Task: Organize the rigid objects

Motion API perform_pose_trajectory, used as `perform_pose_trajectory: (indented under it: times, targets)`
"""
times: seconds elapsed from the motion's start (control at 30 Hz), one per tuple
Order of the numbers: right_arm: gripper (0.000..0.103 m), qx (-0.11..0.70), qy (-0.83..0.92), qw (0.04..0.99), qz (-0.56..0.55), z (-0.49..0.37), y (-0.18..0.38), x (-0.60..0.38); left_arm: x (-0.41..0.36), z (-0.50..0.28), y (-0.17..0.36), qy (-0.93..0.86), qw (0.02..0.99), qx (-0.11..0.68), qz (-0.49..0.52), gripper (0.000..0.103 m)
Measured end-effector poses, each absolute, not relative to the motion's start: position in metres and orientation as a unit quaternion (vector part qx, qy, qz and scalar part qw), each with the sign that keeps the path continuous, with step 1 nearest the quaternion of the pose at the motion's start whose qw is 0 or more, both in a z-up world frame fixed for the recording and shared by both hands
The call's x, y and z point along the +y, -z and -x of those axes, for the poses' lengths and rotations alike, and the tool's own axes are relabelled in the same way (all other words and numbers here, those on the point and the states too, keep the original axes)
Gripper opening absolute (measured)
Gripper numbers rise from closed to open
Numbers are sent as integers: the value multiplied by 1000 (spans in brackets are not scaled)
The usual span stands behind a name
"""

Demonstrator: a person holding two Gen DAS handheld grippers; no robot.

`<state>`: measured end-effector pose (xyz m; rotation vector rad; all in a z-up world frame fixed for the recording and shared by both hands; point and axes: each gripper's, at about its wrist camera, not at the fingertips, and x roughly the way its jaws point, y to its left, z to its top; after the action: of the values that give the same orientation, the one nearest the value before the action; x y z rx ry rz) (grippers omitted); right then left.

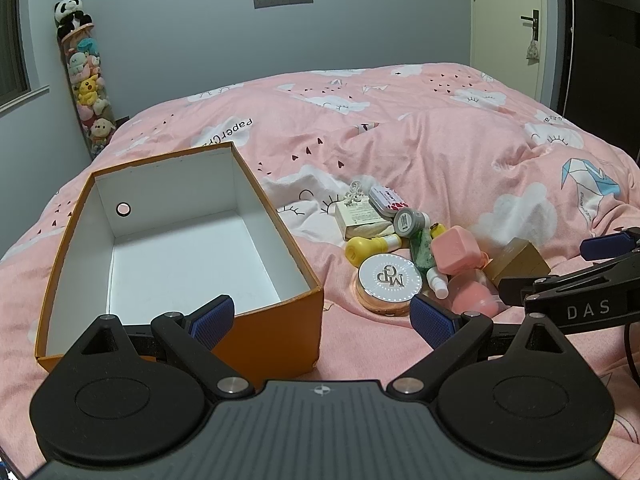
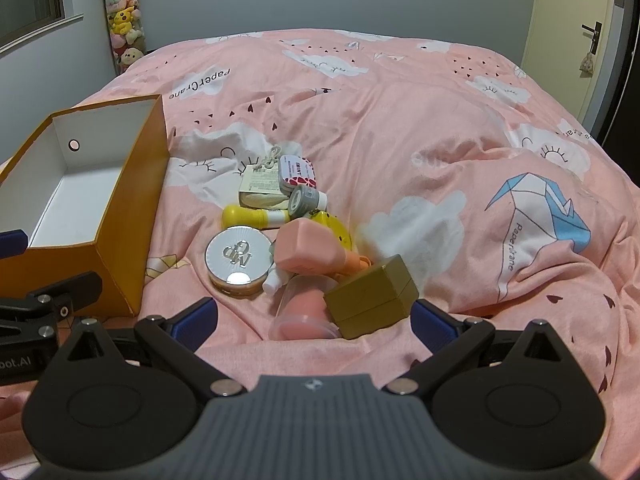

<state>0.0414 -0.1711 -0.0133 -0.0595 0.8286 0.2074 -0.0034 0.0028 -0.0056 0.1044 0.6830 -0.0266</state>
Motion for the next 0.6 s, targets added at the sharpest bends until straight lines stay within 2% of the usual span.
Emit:
perform_pose_trajectory:
  times: [0.37,0.5,0.6]
  targets:
    - [101,401,-102,910,27,-41,13,-172,3,1,10,40,942,331,-37,103]
    - [101,406,-108,907,18,-44,12,-175,1,-1,9,83,938,336,-24,88]
    - [100,411,-113,905,11,-47,12,-179,-5,-8,7,122,931,344,-20,83]
